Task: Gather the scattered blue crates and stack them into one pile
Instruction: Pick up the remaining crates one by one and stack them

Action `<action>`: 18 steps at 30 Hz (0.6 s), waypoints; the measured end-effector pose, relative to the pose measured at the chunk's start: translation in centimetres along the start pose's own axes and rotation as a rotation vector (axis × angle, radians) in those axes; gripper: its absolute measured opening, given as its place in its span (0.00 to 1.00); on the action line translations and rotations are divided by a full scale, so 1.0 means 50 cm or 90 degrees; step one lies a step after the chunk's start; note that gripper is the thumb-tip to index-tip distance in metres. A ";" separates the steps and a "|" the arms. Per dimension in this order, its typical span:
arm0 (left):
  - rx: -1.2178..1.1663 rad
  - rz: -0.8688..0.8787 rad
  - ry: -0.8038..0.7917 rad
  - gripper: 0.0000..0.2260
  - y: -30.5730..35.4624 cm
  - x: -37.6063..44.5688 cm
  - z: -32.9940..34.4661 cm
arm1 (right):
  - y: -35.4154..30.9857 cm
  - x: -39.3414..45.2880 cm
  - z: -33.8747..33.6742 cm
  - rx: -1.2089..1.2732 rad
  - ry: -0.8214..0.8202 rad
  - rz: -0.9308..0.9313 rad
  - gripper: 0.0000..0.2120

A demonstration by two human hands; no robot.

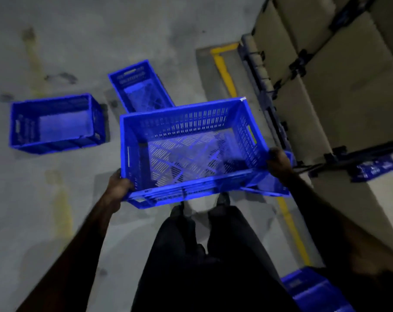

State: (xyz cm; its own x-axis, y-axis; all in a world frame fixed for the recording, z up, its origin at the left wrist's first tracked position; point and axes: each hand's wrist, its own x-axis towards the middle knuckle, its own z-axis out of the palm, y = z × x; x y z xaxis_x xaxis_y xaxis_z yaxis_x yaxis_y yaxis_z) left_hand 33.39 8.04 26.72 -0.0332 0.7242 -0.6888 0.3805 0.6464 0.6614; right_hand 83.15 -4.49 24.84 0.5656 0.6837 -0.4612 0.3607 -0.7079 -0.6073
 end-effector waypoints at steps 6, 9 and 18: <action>0.116 0.090 -0.086 0.24 0.102 0.007 -0.015 | 0.031 -0.214 -0.046 0.152 0.073 0.094 0.15; 0.180 0.136 -0.125 0.22 0.151 -0.017 0.012 | 0.046 -0.307 -0.064 0.201 0.132 0.126 0.14; 0.349 0.270 -0.236 0.19 0.228 -0.109 0.162 | 0.181 -0.601 -0.056 0.387 0.316 0.160 0.11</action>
State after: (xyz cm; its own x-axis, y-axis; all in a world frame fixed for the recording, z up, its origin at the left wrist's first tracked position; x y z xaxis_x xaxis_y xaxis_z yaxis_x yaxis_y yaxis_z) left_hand 45.39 9.52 35.63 0.4905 0.6931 -0.5282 0.6965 0.0525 0.7157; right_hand 71.49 -31.93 34.99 0.8894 0.2594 -0.3763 -0.2035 -0.5125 -0.8343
